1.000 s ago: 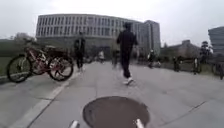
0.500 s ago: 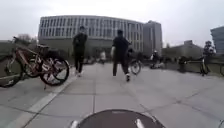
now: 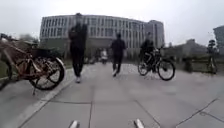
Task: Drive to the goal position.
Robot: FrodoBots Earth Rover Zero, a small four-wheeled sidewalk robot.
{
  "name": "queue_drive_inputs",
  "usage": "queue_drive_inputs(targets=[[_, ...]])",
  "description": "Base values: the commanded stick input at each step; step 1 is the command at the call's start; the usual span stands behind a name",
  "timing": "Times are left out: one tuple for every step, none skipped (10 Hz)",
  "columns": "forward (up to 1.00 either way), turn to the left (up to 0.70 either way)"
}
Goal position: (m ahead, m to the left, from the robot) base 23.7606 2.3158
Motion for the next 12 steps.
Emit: queue_drive_inputs(targets=[[0.85,-0.04],[0.85,-0.04],[0.85,-0.04],[0.85,-0.04],[0.85,-0.04],[0.85,-0.04],[0.85,-0.04],[0.85,-0.04],[0.85,-0.04],[0.85,-0.04],[0.85,-0.04],[0.85,-0.04]])
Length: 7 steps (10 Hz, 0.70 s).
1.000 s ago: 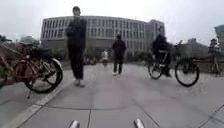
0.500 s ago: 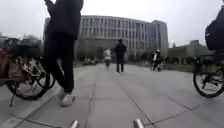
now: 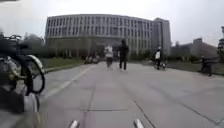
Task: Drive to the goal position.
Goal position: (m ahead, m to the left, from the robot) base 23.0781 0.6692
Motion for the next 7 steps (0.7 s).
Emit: queue_drive_inputs(targets=[[0.85,-0.04],[0.85,-0.04],[0.85,-0.04],[0.85,-0.04],[0.85,-0.04],[0.85,-0.04],[0.85,-0.04]])
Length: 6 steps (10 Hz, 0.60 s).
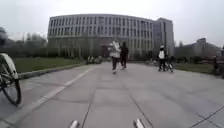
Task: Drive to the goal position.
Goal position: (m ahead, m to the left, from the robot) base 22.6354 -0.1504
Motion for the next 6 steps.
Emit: queue_drive_inputs(targets=[[0.85,-0.04],[0.85,-0.04],[0.85,-0.04],[0.85,-0.04],[0.85,-0.04],[0.85,-0.04]])
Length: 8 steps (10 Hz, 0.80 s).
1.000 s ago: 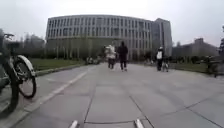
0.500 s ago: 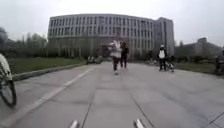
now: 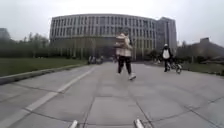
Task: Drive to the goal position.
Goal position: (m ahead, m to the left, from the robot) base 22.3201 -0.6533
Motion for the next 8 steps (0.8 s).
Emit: queue_drive_inputs(targets=[[0.85,-0.04],[0.85,-0.04],[0.85,-0.04],[0.85,-0.04],[0.85,-0.04],[0.85,-0.04],[0.85,-0.04],[0.85,-0.04]])
